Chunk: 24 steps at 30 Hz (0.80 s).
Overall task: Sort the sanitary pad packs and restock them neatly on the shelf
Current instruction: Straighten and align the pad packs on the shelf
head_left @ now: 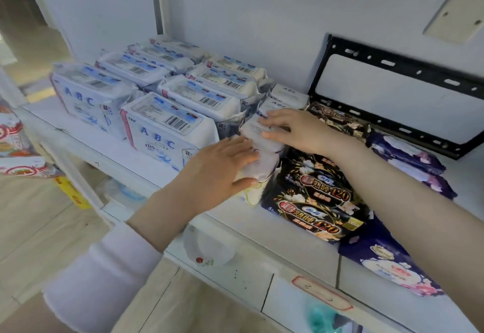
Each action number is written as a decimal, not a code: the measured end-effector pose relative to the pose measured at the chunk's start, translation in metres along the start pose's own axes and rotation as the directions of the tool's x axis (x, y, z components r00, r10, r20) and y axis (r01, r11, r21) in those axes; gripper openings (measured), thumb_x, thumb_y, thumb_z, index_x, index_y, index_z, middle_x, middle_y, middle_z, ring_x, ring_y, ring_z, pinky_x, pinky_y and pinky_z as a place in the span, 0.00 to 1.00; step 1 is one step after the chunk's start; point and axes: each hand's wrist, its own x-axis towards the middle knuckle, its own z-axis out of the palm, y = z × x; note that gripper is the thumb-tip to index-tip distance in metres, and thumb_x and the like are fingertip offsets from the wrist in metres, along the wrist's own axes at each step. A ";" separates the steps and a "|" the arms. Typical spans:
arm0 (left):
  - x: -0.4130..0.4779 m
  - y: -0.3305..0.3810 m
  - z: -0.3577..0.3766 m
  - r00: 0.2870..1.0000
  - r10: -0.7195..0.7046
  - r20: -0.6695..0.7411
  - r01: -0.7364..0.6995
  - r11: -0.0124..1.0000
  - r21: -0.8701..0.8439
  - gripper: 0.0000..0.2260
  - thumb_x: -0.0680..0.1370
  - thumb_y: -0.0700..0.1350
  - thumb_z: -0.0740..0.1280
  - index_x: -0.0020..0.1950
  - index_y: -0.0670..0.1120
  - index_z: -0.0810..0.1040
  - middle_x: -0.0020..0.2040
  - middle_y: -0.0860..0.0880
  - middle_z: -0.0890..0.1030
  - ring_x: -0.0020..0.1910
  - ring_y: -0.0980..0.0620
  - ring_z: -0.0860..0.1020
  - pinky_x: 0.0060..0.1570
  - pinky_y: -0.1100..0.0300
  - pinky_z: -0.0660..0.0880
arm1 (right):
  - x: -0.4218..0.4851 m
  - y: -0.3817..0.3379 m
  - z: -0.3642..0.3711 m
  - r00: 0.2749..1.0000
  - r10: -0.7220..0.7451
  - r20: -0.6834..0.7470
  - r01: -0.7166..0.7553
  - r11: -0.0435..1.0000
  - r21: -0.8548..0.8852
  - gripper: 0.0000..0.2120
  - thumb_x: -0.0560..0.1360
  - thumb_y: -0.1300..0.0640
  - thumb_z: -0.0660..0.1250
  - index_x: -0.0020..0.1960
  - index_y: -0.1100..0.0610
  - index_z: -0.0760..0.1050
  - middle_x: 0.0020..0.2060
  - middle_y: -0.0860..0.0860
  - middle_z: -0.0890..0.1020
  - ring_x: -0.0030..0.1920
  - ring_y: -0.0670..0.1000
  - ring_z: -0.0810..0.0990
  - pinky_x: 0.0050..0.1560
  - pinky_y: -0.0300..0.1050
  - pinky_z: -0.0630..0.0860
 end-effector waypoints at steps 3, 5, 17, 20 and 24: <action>0.000 -0.006 0.008 0.997 0.051 -0.061 -0.051 0.999 0.009 0.20 0.67 0.52 0.74 0.55 0.43 0.80 0.56 0.43 0.81 0.54 0.45 0.81 0.53 0.49 0.76 | 0.003 -0.001 0.008 1.000 0.030 0.008 -0.030 1.000 -0.002 0.22 0.73 0.46 0.66 0.66 0.50 0.72 0.69 0.54 0.69 0.70 0.51 0.65 0.69 0.41 0.58; 0.000 -0.008 0.009 0.993 0.082 -0.082 -0.085 0.996 -0.037 0.23 0.61 0.47 0.79 0.53 0.44 0.81 0.54 0.43 0.82 0.51 0.45 0.82 0.49 0.51 0.78 | 0.001 -0.001 0.010 0.999 0.041 -0.013 -0.041 0.999 0.008 0.22 0.72 0.48 0.68 0.66 0.50 0.72 0.68 0.53 0.70 0.69 0.51 0.66 0.66 0.37 0.57; 0.003 -0.014 0.007 0.986 0.129 -0.101 -0.137 0.988 -0.068 0.20 0.61 0.46 0.79 0.52 0.44 0.82 0.52 0.45 0.83 0.49 0.46 0.82 0.42 0.56 0.79 | 0.000 0.003 0.006 0.999 0.039 0.012 -0.040 0.988 0.146 0.21 0.70 0.54 0.72 0.63 0.50 0.74 0.67 0.47 0.71 0.65 0.40 0.65 0.65 0.30 0.53; 0.004 -0.014 0.006 0.985 0.140 -0.100 -0.142 0.990 -0.021 0.15 0.70 0.50 0.69 0.53 0.44 0.81 0.52 0.44 0.82 0.50 0.46 0.81 0.43 0.56 0.78 | 0.002 0.004 0.004 0.999 0.020 0.033 -0.025 0.988 0.153 0.22 0.70 0.53 0.71 0.63 0.50 0.74 0.67 0.45 0.71 0.67 0.41 0.66 0.67 0.33 0.53; 0.011 -0.013 0.001 0.988 0.123 -0.089 -0.126 0.992 -0.024 0.20 0.73 0.53 0.55 0.53 0.45 0.82 0.52 0.45 0.82 0.49 0.46 0.81 0.45 0.56 0.78 | 0.005 0.009 -0.004 0.998 0.010 0.069 -0.025 0.976 0.216 0.21 0.71 0.52 0.69 0.63 0.47 0.72 0.64 0.43 0.73 0.65 0.40 0.68 0.69 0.35 0.58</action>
